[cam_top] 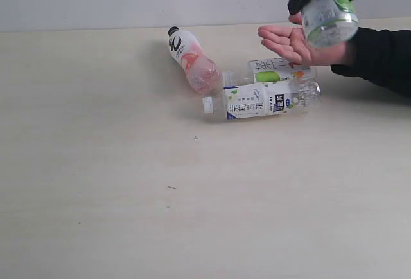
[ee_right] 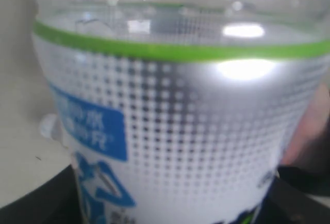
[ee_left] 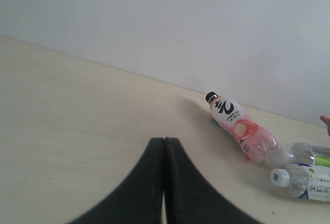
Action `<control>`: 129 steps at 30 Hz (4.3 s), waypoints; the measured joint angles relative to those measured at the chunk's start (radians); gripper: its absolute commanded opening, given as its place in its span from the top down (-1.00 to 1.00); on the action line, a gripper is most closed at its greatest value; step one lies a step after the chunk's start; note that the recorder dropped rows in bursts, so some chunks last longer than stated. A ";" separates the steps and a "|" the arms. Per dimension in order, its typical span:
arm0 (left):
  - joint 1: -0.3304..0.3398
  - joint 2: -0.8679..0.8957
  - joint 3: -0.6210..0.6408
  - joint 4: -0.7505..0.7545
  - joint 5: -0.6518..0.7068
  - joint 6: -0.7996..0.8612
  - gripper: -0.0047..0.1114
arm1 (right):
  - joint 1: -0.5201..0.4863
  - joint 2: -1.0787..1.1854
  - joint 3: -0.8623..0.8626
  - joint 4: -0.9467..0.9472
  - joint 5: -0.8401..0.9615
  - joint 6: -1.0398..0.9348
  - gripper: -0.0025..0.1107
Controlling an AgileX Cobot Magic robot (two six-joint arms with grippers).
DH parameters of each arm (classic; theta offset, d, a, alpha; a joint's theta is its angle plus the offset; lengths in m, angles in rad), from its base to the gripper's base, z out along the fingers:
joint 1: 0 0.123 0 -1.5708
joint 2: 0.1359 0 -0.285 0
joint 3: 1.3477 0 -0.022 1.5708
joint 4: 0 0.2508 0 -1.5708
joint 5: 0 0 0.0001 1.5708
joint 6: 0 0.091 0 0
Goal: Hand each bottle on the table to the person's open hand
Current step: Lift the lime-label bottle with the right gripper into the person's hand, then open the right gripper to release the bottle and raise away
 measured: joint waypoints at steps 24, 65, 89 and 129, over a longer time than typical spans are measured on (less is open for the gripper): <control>0.000 0.000 0.000 0.000 0.000 0.000 0.92 | 0.000 0.203 -0.019 -0.099 0.047 0.034 0.96; 0.000 0.000 0.000 0.000 0.000 0.000 0.92 | 0.002 0.259 -0.131 -0.144 0.005 0.034 -0.17; 0.000 0.000 0.000 0.000 0.000 0.000 0.92 | 0.004 0.180 -0.131 -0.147 0.005 0.004 -0.41; 0.000 0.000 0.000 0.000 0.000 0.000 0.92 | 0.004 -0.313 0.117 0.035 0.119 -0.172 0.96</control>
